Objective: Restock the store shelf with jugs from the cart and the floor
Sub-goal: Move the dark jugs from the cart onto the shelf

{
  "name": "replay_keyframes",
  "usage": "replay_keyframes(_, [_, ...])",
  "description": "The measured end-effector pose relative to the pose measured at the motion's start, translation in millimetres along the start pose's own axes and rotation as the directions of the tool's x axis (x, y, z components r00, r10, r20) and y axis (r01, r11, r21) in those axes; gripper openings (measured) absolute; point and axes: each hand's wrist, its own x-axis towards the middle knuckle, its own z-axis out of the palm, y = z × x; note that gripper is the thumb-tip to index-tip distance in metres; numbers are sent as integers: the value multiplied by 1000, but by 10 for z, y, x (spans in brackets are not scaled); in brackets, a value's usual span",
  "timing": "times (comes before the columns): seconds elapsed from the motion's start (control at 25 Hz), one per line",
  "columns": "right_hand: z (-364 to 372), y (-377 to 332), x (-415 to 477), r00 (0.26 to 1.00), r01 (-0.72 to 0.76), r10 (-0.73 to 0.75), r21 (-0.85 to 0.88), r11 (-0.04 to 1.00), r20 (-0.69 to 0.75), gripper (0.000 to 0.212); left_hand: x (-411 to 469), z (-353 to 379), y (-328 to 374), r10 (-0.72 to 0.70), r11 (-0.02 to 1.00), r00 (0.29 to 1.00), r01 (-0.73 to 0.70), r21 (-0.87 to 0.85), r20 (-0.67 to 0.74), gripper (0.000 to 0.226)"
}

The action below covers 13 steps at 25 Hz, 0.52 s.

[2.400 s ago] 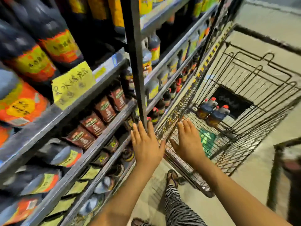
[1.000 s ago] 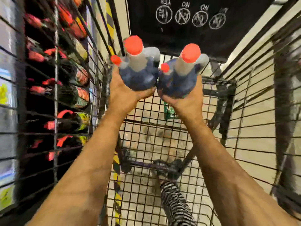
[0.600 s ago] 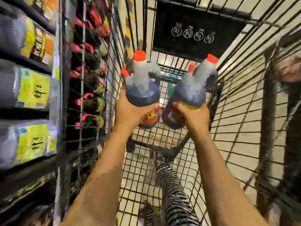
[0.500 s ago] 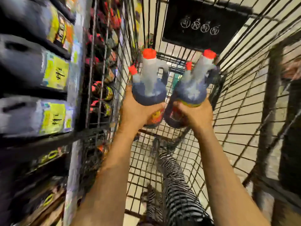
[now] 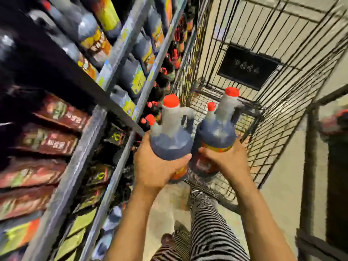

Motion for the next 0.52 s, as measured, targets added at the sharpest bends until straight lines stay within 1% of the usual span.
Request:
replay_keyframes(0.08, [109,-109,-422,998,43,-44,34,999,40,46,-421,-367,-17,15,999,997,-17,-28,-79,70])
replay_keyframes(0.12, [165,-161,-634,995,69,-73,63,996,63,42,-624,-549,-40,12,1000,992,-15,-27,-125,77])
replay_keyframes(0.2, [270,-214,-973,985,113,-124,91,989,121,35,-966,-858,-98,2,999,981,5,36,-193,91])
replay_keyframes(0.24, [340,-253,-1159,979,132,-143,87,987,147,33,-1168,-1024,-137,0,997,974,18,78,-228,93])
replay_keyframes(0.28, [414,-289,-1332,970,157,-169,80,984,173,31,-1375,-1167,-130,-6,994,962,36,104,-271,91])
replay_keyframes(0.36, [557,-412,-1660,949,202,-215,78,976,230,29,-1776,-1439,-139,-6,993,924,51,110,-381,78])
replay_keyframes(0.44, [729,-584,-1970,916,254,-268,84,963,298,40,-2133,-1712,-91,32,984,897,50,172,-440,61])
replay_keyframes(0.52, [876,-761,-2220,884,266,-295,129,955,364,45,-2358,-1938,-45,89,969,874,36,246,-478,46])
